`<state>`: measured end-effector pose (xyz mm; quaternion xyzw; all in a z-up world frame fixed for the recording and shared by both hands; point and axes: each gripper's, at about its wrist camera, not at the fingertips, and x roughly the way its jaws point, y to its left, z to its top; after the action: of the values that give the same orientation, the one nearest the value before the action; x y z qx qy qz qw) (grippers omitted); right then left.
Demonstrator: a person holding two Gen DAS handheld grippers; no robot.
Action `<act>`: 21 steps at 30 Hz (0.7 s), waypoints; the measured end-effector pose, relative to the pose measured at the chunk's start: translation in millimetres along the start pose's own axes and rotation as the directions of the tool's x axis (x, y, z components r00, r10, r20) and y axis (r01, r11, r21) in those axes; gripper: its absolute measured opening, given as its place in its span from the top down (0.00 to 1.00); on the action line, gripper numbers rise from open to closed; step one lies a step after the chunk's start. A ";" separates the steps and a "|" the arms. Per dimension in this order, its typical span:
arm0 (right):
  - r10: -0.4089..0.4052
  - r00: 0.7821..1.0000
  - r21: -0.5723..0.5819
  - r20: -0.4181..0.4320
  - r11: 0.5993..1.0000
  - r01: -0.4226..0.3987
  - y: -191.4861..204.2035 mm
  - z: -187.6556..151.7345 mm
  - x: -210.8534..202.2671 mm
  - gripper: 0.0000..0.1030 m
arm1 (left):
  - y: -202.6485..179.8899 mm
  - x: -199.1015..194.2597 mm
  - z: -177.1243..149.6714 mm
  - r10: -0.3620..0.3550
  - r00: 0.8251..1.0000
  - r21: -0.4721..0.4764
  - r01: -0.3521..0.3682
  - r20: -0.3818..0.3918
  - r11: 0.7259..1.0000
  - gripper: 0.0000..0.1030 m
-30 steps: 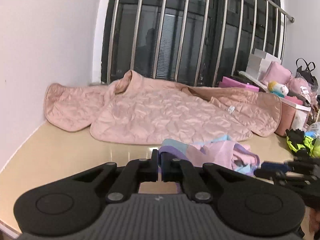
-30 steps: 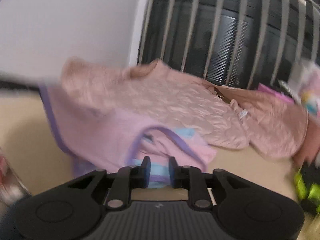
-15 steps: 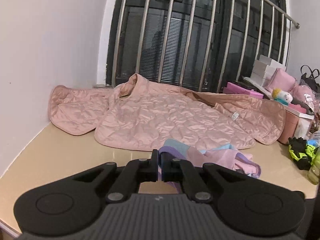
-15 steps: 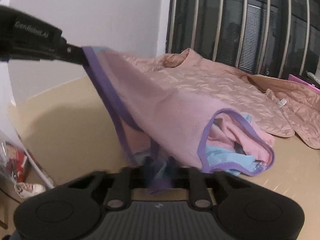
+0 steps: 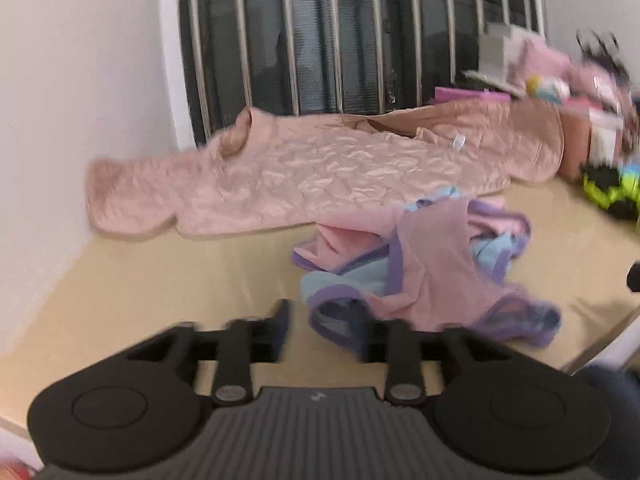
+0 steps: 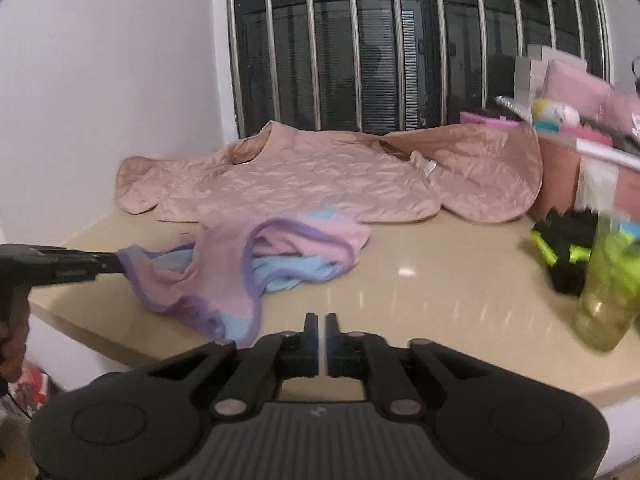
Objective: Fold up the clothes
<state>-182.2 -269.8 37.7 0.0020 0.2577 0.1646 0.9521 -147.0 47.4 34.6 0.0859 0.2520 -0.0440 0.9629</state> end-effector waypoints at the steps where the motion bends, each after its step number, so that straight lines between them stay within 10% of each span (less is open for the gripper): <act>1: 0.030 1.000 -0.018 0.008 0.999 -0.030 8.1 -1.9 2.0 0.87 | -0.9 -2.9 -0.2 0.015 1.000 0.033 -0.015 0.012 0.999 0.62; 4: 0.096 0.995 -0.100 0.025 0.991 -0.093 34.6 -5.9 14.1 0.63 | 2.2 -6.5 2.9 0.009 1.000 0.064 -0.010 0.025 0.998 0.62; 7: 0.090 0.996 -0.226 0.029 0.971 -0.081 67.4 -8.6 35.4 0.63 | 10.1 -7.6 7.6 0.018 1.000 0.066 -0.020 0.026 0.998 0.62; 11: 0.037 0.999 -0.346 0.016 0.938 -0.029 88.7 -7.9 62.0 0.67 | 14.1 -13.2 6.7 0.001 0.999 0.065 -0.003 0.035 0.998 0.62; 14: 0.004 1.000 -0.375 0.009 0.927 0.000 93.1 -6.5 70.2 0.95 | 8.8 -18.4 3.4 -0.052 0.997 0.092 0.048 0.052 0.995 0.59; 21: 0.047 0.997 -0.282 0.069 0.959 -0.026 80.3 5.0 52.3 0.95 | -29.8 -11.3 -7.1 -0.116 0.992 0.206 0.103 0.052 0.973 0.40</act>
<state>-162.4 -177.1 23.5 -0.1222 0.1958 0.2169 0.9485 -164.0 20.0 29.9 0.1680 0.2198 -0.1253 0.9528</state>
